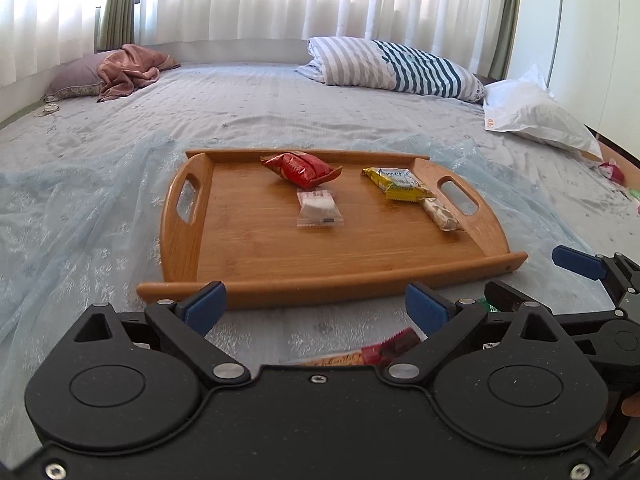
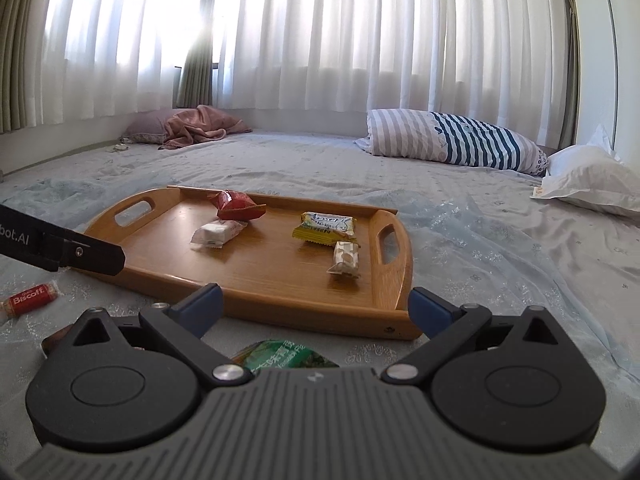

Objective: Organize snacks
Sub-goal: 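Move both grippers back from the tray toward the snack pile, then close the left gripper on the brown almond pack while the right gripper grasps the red-white pack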

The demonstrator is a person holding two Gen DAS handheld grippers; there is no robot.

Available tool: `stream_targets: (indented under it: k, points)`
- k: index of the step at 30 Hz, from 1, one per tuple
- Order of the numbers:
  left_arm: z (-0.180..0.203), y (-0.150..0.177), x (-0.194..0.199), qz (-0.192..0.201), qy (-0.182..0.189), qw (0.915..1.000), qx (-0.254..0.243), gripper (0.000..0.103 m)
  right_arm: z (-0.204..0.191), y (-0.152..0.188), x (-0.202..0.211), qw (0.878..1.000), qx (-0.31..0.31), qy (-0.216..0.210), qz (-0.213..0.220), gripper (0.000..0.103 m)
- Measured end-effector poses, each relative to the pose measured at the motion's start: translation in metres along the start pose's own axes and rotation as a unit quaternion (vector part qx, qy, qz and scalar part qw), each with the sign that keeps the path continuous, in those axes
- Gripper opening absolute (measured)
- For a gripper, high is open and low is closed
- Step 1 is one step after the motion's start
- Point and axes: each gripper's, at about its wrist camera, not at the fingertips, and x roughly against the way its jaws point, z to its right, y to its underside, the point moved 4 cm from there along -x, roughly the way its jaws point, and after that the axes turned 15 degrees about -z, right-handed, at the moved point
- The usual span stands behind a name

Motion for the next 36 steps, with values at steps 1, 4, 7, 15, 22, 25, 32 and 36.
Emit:
stream_targets:
  k: [1, 4, 7, 15, 22, 25, 32, 36]
  points:
    - [-0.002, 0.004, 0.002, 0.000, 0.001, 1.0000, 0.003, 0.096, 0.000, 0.003, 0.002, 1.000, 0.000, 0.000, 0.001, 0.103]
    - [-0.006, 0.016, 0.006, 0.000, 0.007, 0.9999, 0.015, 0.097, 0.001, 0.014, 0.010, 1.000, -0.004, -0.002, 0.005, 0.103]
    - [-0.009, 0.027, 0.010, 0.005, 0.008, 0.9998, 0.019, 0.097, 0.001, 0.025, 0.014, 1.000, -0.014, -0.008, 0.005, 0.103]
    - [-0.006, 0.048, 0.013, 0.022, -0.010, 0.9997, 0.009, 0.097, -0.008, 0.042, 0.021, 1.000, 0.000, -0.001, 0.011, 0.102]
    - [0.000, 0.061, 0.016, 0.011, 0.000, 0.9999, 0.000, 0.086, -0.027, 0.049, 0.022, 0.999, 0.027, -0.022, -0.003, 0.075]
    - [0.000, 0.063, 0.015, 0.000, 0.012, 0.9999, 0.007, 0.068, -0.035, 0.052, 0.022, 0.999, 0.040, -0.024, -0.006, 0.061]
    - [-0.005, 0.063, 0.003, -0.021, 0.025, 0.9991, 0.028, 0.052, -0.040, 0.052, 0.024, 0.999, 0.036, -0.023, -0.013, 0.047]
    - [-0.006, 0.061, -0.002, -0.024, 0.026, 0.9988, 0.034, 0.053, -0.041, 0.053, 0.026, 0.999, 0.036, -0.026, -0.017, 0.047]
